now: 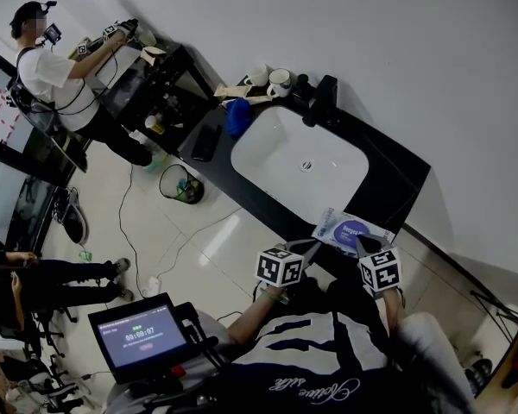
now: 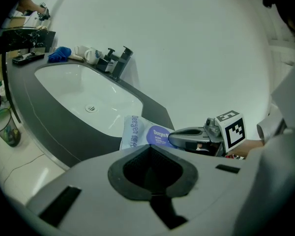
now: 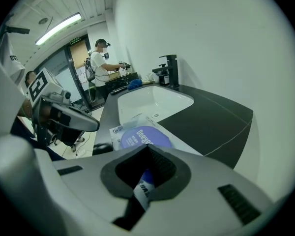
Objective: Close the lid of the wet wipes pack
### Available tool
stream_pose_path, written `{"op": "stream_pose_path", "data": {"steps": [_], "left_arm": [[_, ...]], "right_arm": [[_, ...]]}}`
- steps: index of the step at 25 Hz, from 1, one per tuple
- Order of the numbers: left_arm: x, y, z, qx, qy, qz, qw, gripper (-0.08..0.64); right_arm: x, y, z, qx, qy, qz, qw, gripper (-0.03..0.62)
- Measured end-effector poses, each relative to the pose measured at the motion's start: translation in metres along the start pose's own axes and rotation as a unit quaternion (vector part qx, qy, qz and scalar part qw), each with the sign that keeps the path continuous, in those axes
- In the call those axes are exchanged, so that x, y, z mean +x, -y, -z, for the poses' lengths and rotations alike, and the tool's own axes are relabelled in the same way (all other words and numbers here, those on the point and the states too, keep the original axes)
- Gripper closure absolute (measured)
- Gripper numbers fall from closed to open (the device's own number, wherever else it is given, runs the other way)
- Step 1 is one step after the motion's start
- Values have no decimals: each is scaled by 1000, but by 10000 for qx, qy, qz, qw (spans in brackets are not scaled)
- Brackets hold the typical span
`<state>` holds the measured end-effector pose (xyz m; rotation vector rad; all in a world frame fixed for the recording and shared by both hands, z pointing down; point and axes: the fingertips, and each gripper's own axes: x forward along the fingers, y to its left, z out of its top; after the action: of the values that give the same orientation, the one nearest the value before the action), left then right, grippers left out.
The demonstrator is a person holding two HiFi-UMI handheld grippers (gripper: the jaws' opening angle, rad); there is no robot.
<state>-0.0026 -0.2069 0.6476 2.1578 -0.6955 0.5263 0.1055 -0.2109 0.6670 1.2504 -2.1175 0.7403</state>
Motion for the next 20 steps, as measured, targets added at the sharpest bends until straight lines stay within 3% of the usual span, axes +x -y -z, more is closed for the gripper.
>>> {"op": "stream_pose_path", "data": {"steps": [4, 7, 13, 20], "left_arm": [[-17, 11, -2, 131, 46, 178, 9997, 560], [-36, 18, -8, 187, 183, 323, 9991, 559], [-60, 32, -14, 309, 618, 566, 9960, 560], [-78, 60, -29, 177, 1101, 969, 9890, 560]], "right_arm": [[-15, -3, -3, -85, 186, 423, 9989, 594], [-34, -12, -9, 474, 552, 547, 9958, 594], [-78, -27, -7, 1406, 1420, 852, 9761, 594], [-115, -59, -4, 1518, 1775, 947, 9677, 594]]}}
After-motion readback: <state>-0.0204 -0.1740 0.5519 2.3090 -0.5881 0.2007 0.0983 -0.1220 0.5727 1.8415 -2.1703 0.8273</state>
